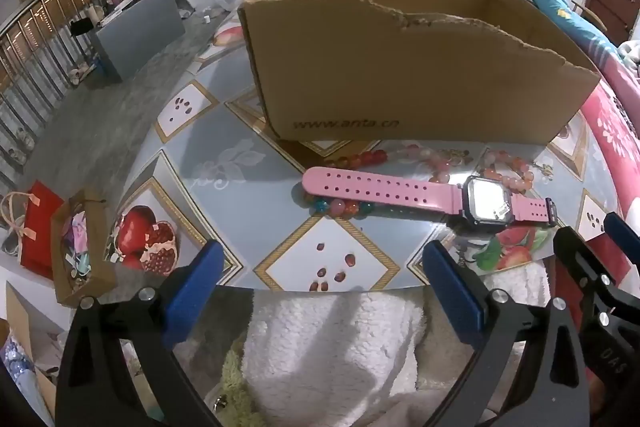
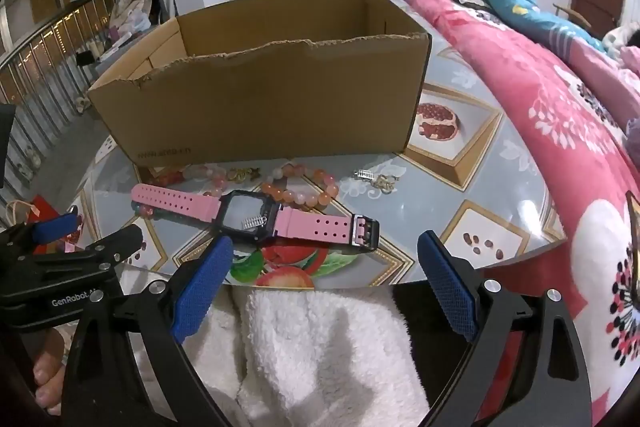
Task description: Organize jewelry
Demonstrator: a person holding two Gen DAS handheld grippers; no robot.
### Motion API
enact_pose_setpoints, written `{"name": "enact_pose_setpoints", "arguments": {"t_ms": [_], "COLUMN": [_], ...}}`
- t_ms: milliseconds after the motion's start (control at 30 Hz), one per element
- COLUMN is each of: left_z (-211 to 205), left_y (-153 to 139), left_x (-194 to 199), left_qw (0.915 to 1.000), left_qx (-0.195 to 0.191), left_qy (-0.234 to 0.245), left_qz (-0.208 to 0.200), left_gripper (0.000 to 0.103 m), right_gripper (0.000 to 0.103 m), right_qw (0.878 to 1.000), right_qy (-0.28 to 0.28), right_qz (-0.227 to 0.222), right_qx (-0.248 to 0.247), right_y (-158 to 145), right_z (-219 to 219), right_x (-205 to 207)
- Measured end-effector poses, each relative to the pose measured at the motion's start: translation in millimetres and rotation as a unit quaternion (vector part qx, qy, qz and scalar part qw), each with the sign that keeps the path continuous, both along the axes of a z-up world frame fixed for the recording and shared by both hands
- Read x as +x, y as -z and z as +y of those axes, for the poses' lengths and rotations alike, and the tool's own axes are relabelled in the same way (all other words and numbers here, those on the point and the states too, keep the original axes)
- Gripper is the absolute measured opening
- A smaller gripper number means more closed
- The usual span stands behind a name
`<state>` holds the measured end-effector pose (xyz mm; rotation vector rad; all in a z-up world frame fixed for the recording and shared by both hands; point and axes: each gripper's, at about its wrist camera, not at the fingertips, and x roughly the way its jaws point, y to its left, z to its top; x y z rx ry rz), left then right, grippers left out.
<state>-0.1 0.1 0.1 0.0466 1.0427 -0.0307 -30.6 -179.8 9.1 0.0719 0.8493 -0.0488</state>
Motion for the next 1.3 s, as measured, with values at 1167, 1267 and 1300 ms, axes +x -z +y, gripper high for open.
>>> {"name": "enact_pose_setpoints", "arguments": {"t_ms": [1167,1267,1300], "left_z": [5.8,5.6,5.5], "left_y": [4.3,4.8,5.9], "left_x": [-0.6,-1.8,-1.2], "left_qw": [1.0000,1.0000,1.0000], "left_qx": [0.000,0.000,0.001], "left_qy": [0.001,-0.001,-0.001], "left_qz": [0.006,0.005,0.005], "left_gripper": [0.097,0.097,0.097], "right_gripper": [0.089,0.089,0.089], "right_qw": [1.000,1.000,1.000], "right_qy": [-0.003,-0.003,-0.003], "right_qz": [-0.005,-0.005,-0.005], "right_qx": [-0.007,-0.007,-0.007], "right_y": [-3.0,-3.1,-3.1], "right_z": [7.7,7.6,7.4], "right_x": [-3.5,-3.6,-3.5]}}
